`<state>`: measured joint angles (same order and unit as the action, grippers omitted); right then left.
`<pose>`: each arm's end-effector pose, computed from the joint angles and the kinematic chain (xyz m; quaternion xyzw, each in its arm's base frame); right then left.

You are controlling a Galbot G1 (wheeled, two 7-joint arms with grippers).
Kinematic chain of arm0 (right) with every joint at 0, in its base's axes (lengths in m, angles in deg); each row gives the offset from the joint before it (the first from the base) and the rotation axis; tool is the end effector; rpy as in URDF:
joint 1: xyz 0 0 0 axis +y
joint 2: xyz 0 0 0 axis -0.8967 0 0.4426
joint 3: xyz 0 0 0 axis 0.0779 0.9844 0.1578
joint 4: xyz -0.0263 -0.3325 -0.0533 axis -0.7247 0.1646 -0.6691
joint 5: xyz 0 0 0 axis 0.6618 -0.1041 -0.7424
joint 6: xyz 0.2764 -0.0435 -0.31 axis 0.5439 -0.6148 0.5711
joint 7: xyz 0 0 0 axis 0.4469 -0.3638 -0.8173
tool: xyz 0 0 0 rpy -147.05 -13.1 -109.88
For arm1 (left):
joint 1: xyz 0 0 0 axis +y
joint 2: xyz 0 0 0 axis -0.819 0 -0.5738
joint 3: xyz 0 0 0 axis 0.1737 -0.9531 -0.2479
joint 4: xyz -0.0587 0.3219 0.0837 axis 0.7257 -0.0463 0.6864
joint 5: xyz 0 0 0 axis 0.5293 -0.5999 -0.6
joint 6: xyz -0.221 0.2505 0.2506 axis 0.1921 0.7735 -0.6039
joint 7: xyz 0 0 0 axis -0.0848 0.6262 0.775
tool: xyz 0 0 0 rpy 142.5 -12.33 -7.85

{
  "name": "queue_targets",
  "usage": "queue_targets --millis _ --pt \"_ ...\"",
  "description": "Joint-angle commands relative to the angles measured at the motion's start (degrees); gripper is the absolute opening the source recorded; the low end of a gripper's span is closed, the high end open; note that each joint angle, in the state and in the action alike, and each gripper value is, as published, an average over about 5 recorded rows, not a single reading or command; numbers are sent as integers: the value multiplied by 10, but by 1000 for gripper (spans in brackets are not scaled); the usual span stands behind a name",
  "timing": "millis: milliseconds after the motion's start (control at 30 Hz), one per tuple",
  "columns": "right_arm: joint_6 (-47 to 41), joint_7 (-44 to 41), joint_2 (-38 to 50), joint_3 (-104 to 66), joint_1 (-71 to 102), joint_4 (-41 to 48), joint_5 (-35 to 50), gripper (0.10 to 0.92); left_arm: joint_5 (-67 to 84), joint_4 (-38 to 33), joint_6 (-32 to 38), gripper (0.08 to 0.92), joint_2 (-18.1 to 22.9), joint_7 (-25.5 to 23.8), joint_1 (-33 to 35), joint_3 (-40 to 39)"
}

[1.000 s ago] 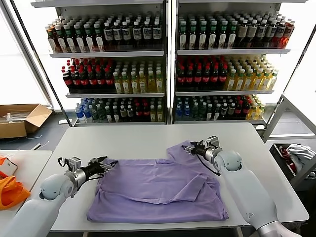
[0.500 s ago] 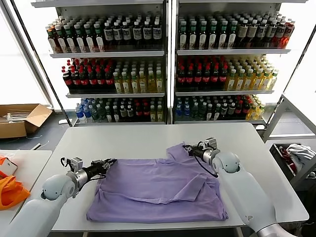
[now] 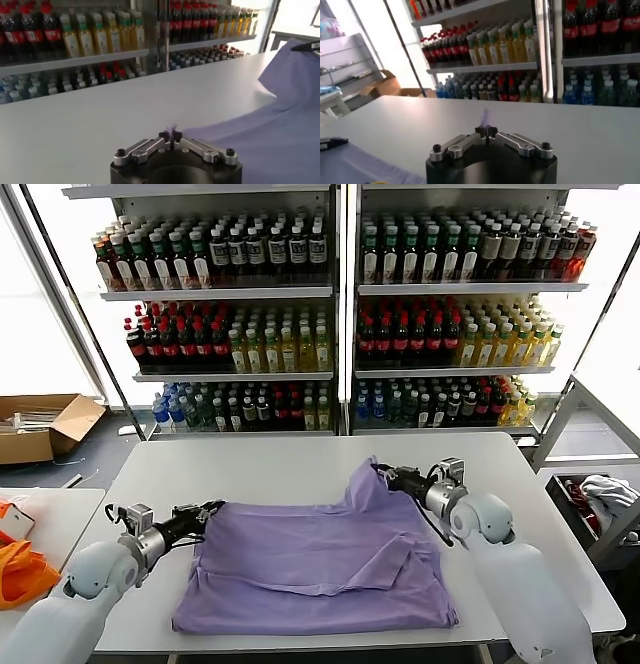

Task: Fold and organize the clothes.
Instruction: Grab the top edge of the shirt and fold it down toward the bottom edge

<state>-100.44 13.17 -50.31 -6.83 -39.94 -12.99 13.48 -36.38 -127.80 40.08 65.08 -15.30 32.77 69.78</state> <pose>0.4694 -0.0677 -0.2174 0.2953 -0.9344 -0.0895 0.1782 0.4202 0.1569 -0.2770 -0.2248 -0.9462 -0.0415 0.2292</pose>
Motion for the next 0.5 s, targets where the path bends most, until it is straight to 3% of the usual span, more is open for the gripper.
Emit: queue_targets --millis 33,500 --pt "5 -2 58 -111 173 -172 62 105 5 -169 2 91 -15 25 142 104" --pt "58 -11 67 -253 478 -306 46 105 -50 -278 -9 91 -14 25 344 201"
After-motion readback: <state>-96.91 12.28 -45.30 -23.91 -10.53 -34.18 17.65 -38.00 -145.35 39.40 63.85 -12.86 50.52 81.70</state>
